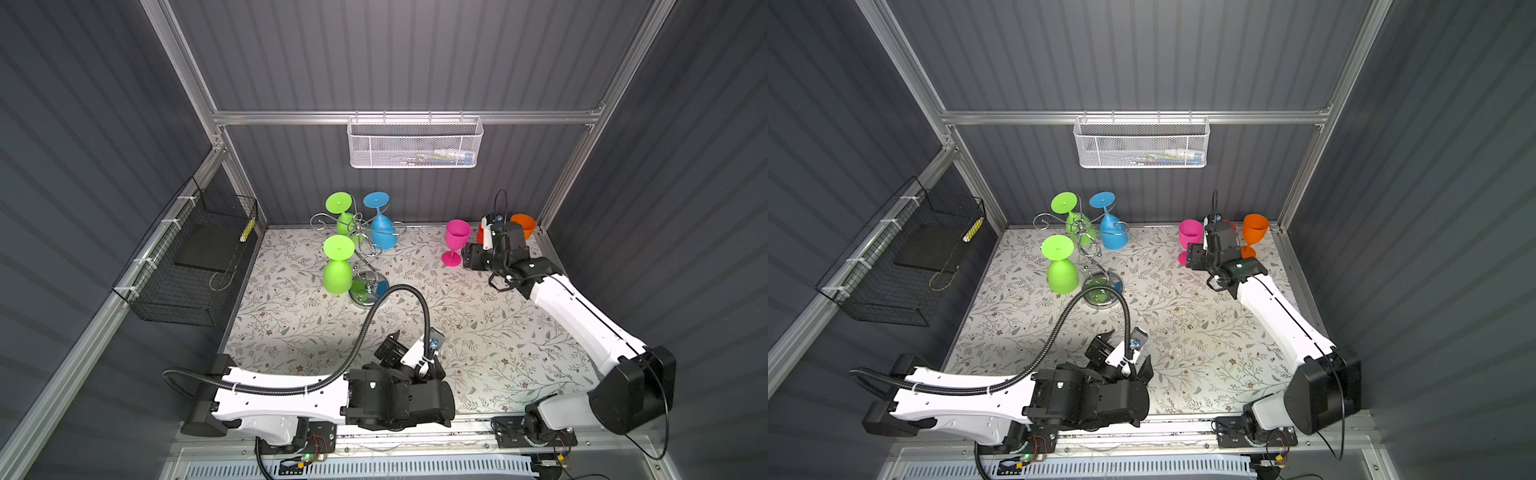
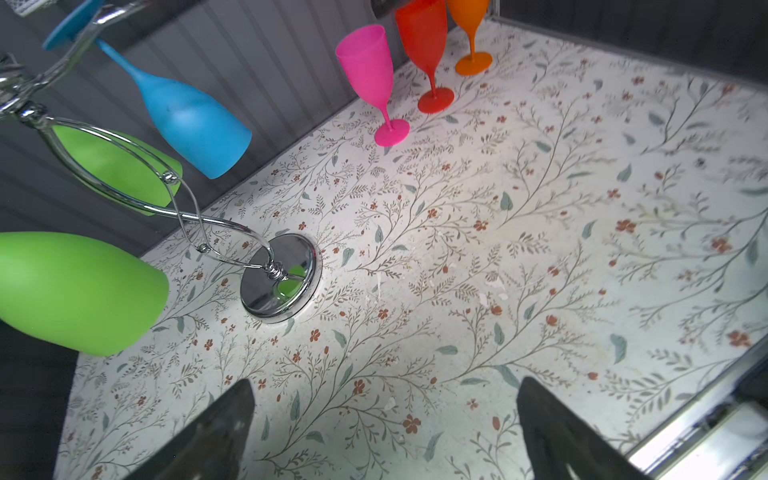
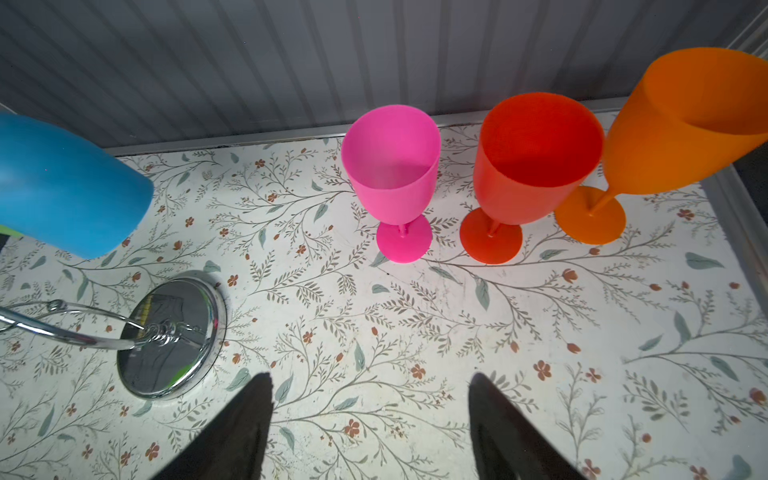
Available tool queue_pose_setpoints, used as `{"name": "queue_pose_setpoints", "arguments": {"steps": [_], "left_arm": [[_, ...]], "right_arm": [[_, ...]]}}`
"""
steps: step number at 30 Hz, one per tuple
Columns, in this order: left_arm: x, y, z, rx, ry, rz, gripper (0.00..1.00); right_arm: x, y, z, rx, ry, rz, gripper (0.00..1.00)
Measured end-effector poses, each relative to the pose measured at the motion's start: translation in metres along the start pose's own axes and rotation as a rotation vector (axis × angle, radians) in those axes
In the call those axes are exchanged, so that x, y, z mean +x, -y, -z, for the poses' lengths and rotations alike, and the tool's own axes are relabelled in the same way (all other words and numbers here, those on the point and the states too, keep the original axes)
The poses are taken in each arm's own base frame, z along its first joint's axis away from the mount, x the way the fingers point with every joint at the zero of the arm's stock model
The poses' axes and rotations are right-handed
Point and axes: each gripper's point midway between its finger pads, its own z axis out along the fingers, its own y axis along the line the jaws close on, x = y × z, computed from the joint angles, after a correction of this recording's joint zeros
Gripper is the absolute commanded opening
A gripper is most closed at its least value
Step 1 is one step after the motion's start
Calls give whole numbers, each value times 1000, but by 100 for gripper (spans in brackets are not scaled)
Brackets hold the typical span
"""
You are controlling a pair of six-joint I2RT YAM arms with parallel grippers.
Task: Take the wine glass off the wine glass rack
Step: 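Raise the right gripper off the pink glass while left gripper moves to the rack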
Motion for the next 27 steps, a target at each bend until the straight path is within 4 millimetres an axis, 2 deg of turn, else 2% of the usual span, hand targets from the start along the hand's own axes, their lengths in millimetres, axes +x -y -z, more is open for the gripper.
{"name": "queue_pose_setpoints", "arguments": {"steps": [8,12,18,22,27], "left_arm": [[-36,-19,20,3,82,161,97],[-56,-33,31,-13,129,212,97],[-81,-85,62,-32,228,342,97],[-109,-122,88,-56,306,428,97],[-124,-152,100,-122,348,454,95]], "right_arm": [[24,-20,2,-68,32,28,76],[19,-25,6,-89,68,30,76],[7,-32,13,-115,125,27,76],[7,-37,14,-126,132,35,76],[9,-44,17,-143,133,50,76]]}}
